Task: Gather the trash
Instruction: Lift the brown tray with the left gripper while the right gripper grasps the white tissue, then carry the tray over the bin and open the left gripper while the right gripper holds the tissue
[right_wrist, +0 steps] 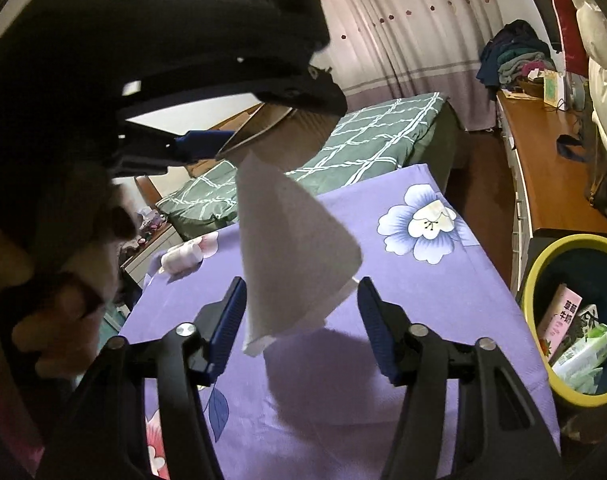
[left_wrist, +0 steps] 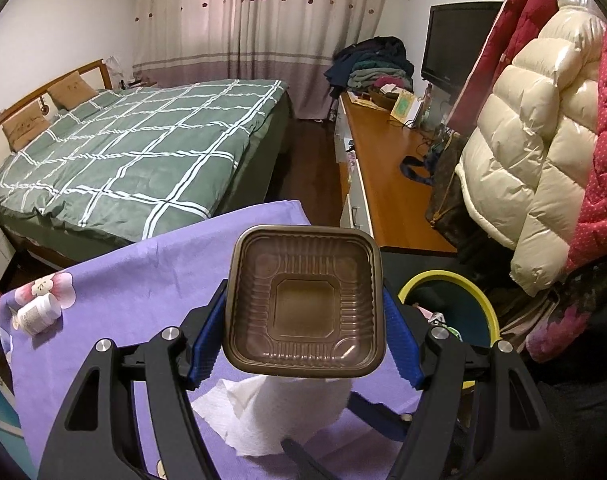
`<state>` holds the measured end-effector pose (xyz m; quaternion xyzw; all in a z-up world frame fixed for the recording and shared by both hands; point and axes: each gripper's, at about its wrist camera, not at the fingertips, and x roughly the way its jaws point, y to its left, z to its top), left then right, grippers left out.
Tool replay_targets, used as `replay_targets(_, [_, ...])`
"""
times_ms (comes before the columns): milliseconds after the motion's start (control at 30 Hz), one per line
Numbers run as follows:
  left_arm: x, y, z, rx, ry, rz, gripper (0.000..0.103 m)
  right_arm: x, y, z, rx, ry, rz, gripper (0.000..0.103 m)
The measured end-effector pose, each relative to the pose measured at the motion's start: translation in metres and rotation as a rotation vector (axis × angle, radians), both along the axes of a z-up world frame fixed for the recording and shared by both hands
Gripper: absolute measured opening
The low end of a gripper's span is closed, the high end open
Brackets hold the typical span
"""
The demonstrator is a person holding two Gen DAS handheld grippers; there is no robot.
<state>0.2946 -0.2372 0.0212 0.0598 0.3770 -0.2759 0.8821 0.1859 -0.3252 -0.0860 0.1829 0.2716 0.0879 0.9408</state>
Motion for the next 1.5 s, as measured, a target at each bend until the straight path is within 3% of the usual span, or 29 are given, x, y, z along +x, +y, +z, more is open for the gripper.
replay_targets(100, [-0.001,0.005,0.002,-0.017,0.003,-0.005,0.07,0.003,0.001,-0.002,0.014,0.006,0.017,0.036])
replay_targets(167, [-0.002,0.006,0.004,-0.025,0.001,-0.007,0.07,0.003,0.003,-0.002,0.016,0.004,0.031,0.019])
replay_targets(200, [-0.002,0.007,0.004,-0.027,0.0,-0.007,0.07,0.003,0.005,-0.003,0.017,0.005,0.043,0.004])
replay_targets(233, [-0.003,0.007,0.005,-0.029,-0.001,-0.007,0.07,0.002,0.007,-0.003,0.016,0.002,0.049,0.001])
replay_targets(400, [-0.001,0.01,0.008,-0.04,-0.008,0.001,0.07,-0.008,0.012,-0.002,-0.057,-0.013,0.06,0.001])
replay_targets(600, [-0.001,0.008,0.02,-0.037,-0.044,0.005,0.07,-0.031,0.001,-0.019,-0.166,0.088,0.065,0.001])
replay_targets(733, [0.0,-0.007,0.016,-0.021,-0.034,-0.024,0.07,-0.058,-0.006,-0.028,-0.243,0.091,0.044,0.001])
replay_targets(1067, [0.0,-0.105,-0.02,0.029,0.061,-0.2,0.07,-0.099,-0.022,-0.056,-0.279,0.11,-0.01,0.001])
replay_targets(1333, [-0.013,-0.199,-0.05,0.077,0.092,-0.362,0.07,-0.121,-0.032,-0.055,-0.272,0.079,-0.031,0.001])
replay_targets(1500, [-0.036,-0.251,-0.086,0.162,0.125,-0.491,0.07,-0.121,-0.039,-0.056,-0.245,0.071,-0.034,0.001])
